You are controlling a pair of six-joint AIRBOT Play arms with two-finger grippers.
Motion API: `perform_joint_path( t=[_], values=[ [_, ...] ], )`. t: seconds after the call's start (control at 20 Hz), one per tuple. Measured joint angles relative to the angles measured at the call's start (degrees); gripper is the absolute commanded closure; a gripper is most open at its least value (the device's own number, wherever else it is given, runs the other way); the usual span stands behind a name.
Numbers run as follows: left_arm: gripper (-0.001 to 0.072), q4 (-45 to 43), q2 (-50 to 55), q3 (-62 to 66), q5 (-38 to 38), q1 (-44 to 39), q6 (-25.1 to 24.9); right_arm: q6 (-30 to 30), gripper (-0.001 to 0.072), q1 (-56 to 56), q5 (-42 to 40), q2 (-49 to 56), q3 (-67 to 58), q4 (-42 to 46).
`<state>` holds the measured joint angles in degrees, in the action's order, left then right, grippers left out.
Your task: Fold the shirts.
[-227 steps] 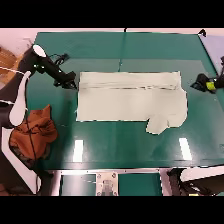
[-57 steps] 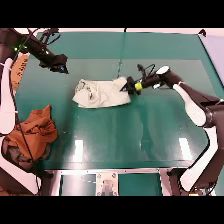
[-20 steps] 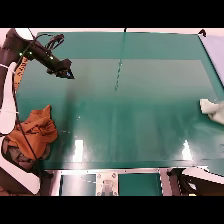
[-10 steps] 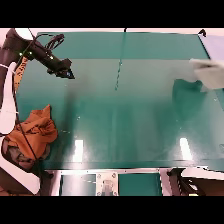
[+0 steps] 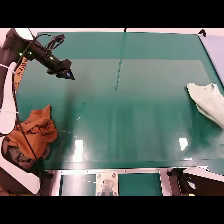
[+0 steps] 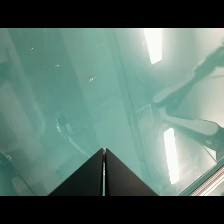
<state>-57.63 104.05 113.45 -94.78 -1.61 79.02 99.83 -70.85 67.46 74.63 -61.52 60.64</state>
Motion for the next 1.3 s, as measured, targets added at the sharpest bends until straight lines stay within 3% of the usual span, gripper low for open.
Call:
perform_joint_path(
  t=[0.15,0.2,0.25,0.35,0.45,0.5,0.6,0.75,1.05,1.3],
  values=[
    [0.0682,0.02,0.0,0.0,-0.24,0.0,0.13,-2.97,0.0661,-5.2,0.74,-0.46,3.63,2.99],
    [0.0682,0.04,-0.02,0.0,-0.26,0.0,0.17,-3.65,0.0433,-6.51,0.76,-0.52,4.26,4.26],
    [0.0682,0.04,0.0,0.0,-0.26,0.0,0.22,-4.28,0.0141,-7.61,0.79,-0.57,4.76,5.7],
    [0.0682,0.07,0.0,0.0,-0.39,0.0,0.48,-5.01,0.0118,-8.96,1.38,-0.61,5.33,7.98],
    [0.0682,0.44,0.0,0.0,-0.39,0.0,0.7,-5.27,0.0122,-9.64,3.41,-0.63,5.18,9.49],
    [0.0683,0.9,-0.02,0.0,-0.39,0.0,0.85,-5.07,0.0183,-9.86,5.18,-0.66,4.55,10.08],
    [0.0683,2.64,-0.13,0.11,-0.28,0.0,0.92,-3.93,0.0435,-9.46,8.87,-0.94,2.73,10.62],
    [0.0684,4.74,-1.75,0.81,1.22,0.0,1.03,-3.02,0.069,-4.76,12.37,-3.15,0.52,9.49],
    [0.0684,2.43,-11.82,-4.17,3.21,-0.07,1.18,-7.69,0.0692,17.51,11.5,-10.34,1.14,3.41],
    [0.0684,0.17,-27.76,-29.33,8.57,-1.95,2.78,-10.93,0.0692,36.96,6.19,-18.49,12.15,2.29]
  ],
)
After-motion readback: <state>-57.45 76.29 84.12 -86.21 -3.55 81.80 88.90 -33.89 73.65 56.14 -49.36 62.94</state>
